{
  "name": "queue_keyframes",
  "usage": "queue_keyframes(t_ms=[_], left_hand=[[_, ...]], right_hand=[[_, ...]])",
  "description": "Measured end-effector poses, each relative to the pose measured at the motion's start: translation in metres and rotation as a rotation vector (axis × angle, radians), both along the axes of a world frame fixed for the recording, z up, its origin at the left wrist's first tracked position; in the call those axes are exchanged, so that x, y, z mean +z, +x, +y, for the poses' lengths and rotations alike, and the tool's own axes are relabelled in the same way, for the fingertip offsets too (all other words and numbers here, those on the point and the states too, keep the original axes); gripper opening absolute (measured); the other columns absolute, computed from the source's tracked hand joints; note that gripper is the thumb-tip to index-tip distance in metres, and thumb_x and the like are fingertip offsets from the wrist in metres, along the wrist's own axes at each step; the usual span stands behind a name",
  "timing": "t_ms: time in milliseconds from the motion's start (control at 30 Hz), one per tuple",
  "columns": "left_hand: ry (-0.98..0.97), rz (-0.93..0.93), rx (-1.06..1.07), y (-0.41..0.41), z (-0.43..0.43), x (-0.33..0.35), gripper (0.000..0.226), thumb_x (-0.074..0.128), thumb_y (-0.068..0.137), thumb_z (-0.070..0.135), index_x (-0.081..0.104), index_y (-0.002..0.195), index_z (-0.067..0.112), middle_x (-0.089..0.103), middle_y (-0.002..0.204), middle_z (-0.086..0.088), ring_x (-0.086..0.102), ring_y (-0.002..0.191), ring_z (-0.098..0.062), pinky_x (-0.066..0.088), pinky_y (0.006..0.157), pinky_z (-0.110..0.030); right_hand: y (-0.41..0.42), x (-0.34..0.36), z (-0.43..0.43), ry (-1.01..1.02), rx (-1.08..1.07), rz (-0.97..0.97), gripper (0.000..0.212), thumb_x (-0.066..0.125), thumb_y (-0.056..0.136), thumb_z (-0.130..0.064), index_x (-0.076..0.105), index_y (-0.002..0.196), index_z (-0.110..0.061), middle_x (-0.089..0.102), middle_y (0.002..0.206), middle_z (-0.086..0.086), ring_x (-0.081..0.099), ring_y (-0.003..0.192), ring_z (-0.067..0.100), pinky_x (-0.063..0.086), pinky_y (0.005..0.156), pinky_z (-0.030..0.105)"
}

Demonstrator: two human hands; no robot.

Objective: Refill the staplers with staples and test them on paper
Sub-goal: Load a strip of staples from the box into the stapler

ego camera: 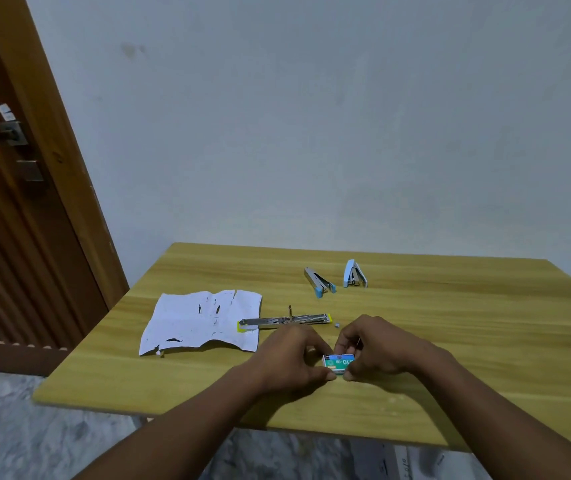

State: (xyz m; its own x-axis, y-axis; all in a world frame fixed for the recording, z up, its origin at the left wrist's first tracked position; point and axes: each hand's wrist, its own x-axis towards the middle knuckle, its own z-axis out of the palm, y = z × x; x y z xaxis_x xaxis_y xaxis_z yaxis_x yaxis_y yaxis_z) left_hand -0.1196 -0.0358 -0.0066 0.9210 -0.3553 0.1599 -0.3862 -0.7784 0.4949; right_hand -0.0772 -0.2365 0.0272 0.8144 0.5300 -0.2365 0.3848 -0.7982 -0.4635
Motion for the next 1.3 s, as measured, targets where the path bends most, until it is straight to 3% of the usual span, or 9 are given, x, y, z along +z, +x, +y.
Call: queue_keyframes(t_ms=[333, 533, 800, 900, 967, 1033, 1133, 1233, 1300], left_hand=[[-0.047, 0.104, 0.011, 0.008, 0.009, 0.004, 0.038, 0.089, 0.074, 0.037, 0.08, 0.108, 0.022, 0.077, 0.094, 0.005, 0.058, 0.069, 0.0, 0.045, 0.06, -0.014], [-0.098, 0.147, 0.024, 0.01, 0.023, 0.008, 0.032, 0.092, 0.07, 0.033, 0.081, 0.097, 0.02, 0.075, 0.087, 0.004, 0.061, 0.072, -0.001, 0.055, 0.067, -0.025], [-0.129, 0.169, 0.037, 0.01, 0.033, 0.011, 0.027, 0.094, 0.068, 0.031, 0.076, 0.086, 0.021, 0.076, 0.088, 0.006, 0.061, 0.07, 0.004, 0.049, 0.062, -0.012], [-0.162, 0.146, 0.051, 0.008, 0.035, 0.009, 0.034, 0.092, 0.067, 0.036, 0.073, 0.09, 0.021, 0.074, 0.086, 0.005, 0.057, 0.064, 0.003, 0.048, 0.061, -0.014], [-0.198, 0.066, 0.079, 0.008, 0.036, 0.008, 0.023, 0.084, 0.073, 0.033, 0.071, 0.089, 0.023, 0.073, 0.08, 0.006, 0.057, 0.063, 0.0, 0.05, 0.063, -0.02], [-0.229, -0.079, 0.126, 0.01, 0.038, 0.007, 0.011, 0.07, 0.077, 0.029, 0.068, 0.086, 0.023, 0.07, 0.077, 0.007, 0.06, 0.067, -0.007, 0.053, 0.066, -0.028], [-0.19, -0.219, 0.214, 0.017, 0.041, 0.008, 0.024, 0.062, 0.075, 0.035, 0.062, 0.098, 0.028, 0.062, 0.09, 0.012, 0.057, 0.081, -0.008, 0.052, 0.07, -0.031], [-0.084, -0.081, 0.231, 0.027, 0.047, 0.004, 0.054, 0.072, 0.076, 0.036, 0.053, 0.127, 0.03, 0.053, 0.121, 0.006, 0.05, 0.113, -0.007, 0.049, 0.091, -0.029], [-0.066, -0.011, 0.228, 0.033, 0.048, 0.001, 0.062, 0.077, 0.078, 0.034, 0.051, 0.135, 0.03, 0.055, 0.126, 0.003, 0.052, 0.118, -0.01, 0.051, 0.097, -0.032]], right_hand=[[0.004, 0.001, -0.003, -0.032, -0.014, -0.027, 0.028, 0.085, 0.071, -0.025, 0.075, 0.098, -0.027, 0.067, 0.09, -0.012, 0.061, 0.081, 0.004, 0.047, 0.064, 0.017], [0.01, 0.005, -0.009, -0.092, 0.002, 0.038, 0.032, 0.086, 0.072, -0.025, 0.071, 0.1, -0.026, 0.069, 0.098, -0.007, 0.062, 0.082, 0.006, 0.053, 0.07, 0.022], [0.011, 0.008, -0.006, -0.131, 0.019, 0.029, 0.038, 0.087, 0.069, -0.031, 0.066, 0.1, -0.033, 0.065, 0.104, -0.006, 0.062, 0.092, 0.011, 0.053, 0.078, 0.028], [0.006, 0.013, 0.001, -0.068, 0.053, -0.064, 0.032, 0.078, 0.076, -0.03, 0.067, 0.106, -0.032, 0.058, 0.107, -0.005, 0.053, 0.086, 0.005, 0.048, 0.076, 0.026], [0.001, 0.015, 0.009, -0.015, 0.102, -0.113, 0.022, 0.067, 0.083, -0.022, 0.072, 0.102, -0.032, 0.058, 0.104, -0.006, 0.052, 0.081, 0.004, 0.047, 0.073, 0.025], [-0.003, 0.013, 0.019, -0.006, 0.142, -0.14, 0.022, 0.064, 0.084, -0.018, 0.076, 0.098, -0.031, 0.059, 0.1, -0.006, 0.057, 0.082, 0.009, 0.052, 0.075, 0.031], [-0.005, 0.006, 0.028, -0.003, 0.155, -0.153, 0.019, 0.069, 0.084, -0.019, 0.077, 0.095, -0.031, 0.064, 0.097, -0.007, 0.061, 0.082, 0.013, 0.055, 0.074, 0.036], [-0.004, 0.002, 0.033, -0.018, 0.157, -0.168, 0.017, 0.071, 0.084, -0.021, 0.077, 0.096, -0.031, 0.066, 0.097, -0.007, 0.06, 0.083, 0.011, 0.051, 0.07, 0.03], [-0.005, 0.001, 0.035, -0.035, 0.156, -0.185, 0.015, 0.073, 0.082, -0.024, 0.075, 0.095, -0.032, 0.067, 0.096, -0.007, 0.061, 0.085, 0.012, 0.051, 0.072, 0.033]])
